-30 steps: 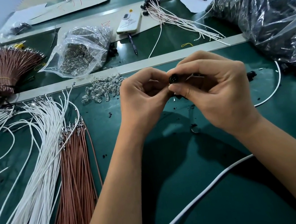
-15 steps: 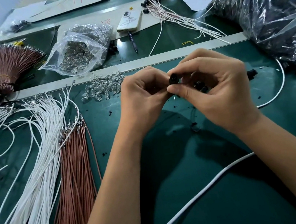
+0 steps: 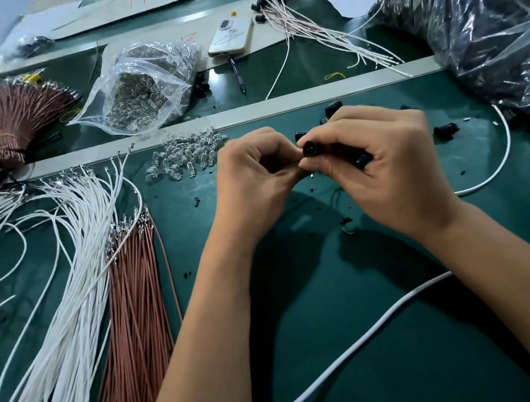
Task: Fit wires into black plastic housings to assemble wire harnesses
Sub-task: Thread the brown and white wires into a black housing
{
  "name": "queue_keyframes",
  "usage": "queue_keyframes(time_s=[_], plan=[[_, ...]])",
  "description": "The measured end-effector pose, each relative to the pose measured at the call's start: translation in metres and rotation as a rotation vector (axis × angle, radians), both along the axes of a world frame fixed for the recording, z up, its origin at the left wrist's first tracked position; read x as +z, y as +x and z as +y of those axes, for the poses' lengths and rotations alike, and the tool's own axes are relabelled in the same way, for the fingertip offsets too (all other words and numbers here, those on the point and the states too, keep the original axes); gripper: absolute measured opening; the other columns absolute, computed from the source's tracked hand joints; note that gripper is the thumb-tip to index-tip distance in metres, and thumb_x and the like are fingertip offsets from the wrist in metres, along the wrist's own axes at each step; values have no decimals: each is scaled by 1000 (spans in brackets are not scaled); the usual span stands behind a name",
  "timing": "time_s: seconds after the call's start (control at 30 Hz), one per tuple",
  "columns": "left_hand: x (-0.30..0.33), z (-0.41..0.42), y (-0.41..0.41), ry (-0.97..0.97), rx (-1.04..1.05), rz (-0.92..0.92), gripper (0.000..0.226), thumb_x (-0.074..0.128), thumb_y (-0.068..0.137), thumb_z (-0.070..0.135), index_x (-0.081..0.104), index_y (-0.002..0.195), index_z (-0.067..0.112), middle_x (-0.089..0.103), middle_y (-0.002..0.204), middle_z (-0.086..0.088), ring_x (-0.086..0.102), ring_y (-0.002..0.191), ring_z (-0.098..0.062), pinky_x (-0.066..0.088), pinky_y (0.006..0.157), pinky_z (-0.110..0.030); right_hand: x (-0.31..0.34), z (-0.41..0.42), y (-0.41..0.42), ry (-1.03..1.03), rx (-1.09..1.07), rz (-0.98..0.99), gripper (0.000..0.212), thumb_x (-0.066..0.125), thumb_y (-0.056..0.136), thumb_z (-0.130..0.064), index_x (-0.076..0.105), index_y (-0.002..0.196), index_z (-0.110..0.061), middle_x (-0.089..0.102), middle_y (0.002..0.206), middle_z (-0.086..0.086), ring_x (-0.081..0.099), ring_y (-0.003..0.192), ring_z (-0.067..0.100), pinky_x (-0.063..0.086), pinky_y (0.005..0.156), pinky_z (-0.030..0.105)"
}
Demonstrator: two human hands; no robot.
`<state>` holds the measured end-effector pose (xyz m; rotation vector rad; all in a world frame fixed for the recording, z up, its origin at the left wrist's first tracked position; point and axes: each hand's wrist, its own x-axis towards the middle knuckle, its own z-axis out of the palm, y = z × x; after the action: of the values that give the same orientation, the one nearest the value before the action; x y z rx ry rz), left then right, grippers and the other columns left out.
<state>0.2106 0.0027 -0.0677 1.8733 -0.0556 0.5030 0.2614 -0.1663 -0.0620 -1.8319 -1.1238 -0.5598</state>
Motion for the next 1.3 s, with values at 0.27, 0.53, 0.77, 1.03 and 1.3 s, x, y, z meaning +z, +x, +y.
queue_keyframes(time_s=[0.27, 0.53, 0.77, 1.03, 1.3], plan=[[1, -3, 2, 68, 1, -60, 27, 84, 79, 4, 61, 69, 13, 52, 69, 4, 43, 61, -7, 36, 59, -21, -2, -1, -1, 62, -44, 18, 12, 80, 92, -11, 80, 97, 1, 73, 84, 10, 68, 73, 24, 54, 66, 38], [-1, -6, 0, -58, -20, -117, 9, 81, 83, 3, 75, 88, -2, 67, 90, -18, 64, 76, -39, 54, 61, -56, 1, 2, -4, 107, -40, 45, 12, 81, 92, -11, 79, 99, -1, 73, 86, 8, 68, 77, 18, 54, 73, 26], [-3, -8, 3, 9, -29, -98, 12, 76, 86, -3, 69, 79, -11, 63, 83, -22, 62, 75, -33, 55, 66, -51, 0, 2, -4, 101, -61, 43, 13, 80, 93, -13, 79, 96, 0, 73, 84, 7, 67, 74, 18, 52, 70, 25], [-3, -9, 5, 47, -31, -84, 20, 77, 84, -3, 66, 70, 5, 56, 73, -2, 52, 64, -9, 42, 61, -23, -1, 1, -4, 88, -75, 39, 14, 80, 93, -13, 78, 93, 1, 72, 82, 8, 66, 71, 21, 53, 66, 33], [-2, -8, 2, -365, -47, -11, 19, 78, 80, -6, 69, 93, 3, 72, 86, -13, 68, 82, -24, 58, 84, -51, 13, 15, 4, 114, -130, 224, 13, 80, 90, -24, 77, 90, -11, 73, 78, 5, 66, 70, 22, 53, 64, 37]])
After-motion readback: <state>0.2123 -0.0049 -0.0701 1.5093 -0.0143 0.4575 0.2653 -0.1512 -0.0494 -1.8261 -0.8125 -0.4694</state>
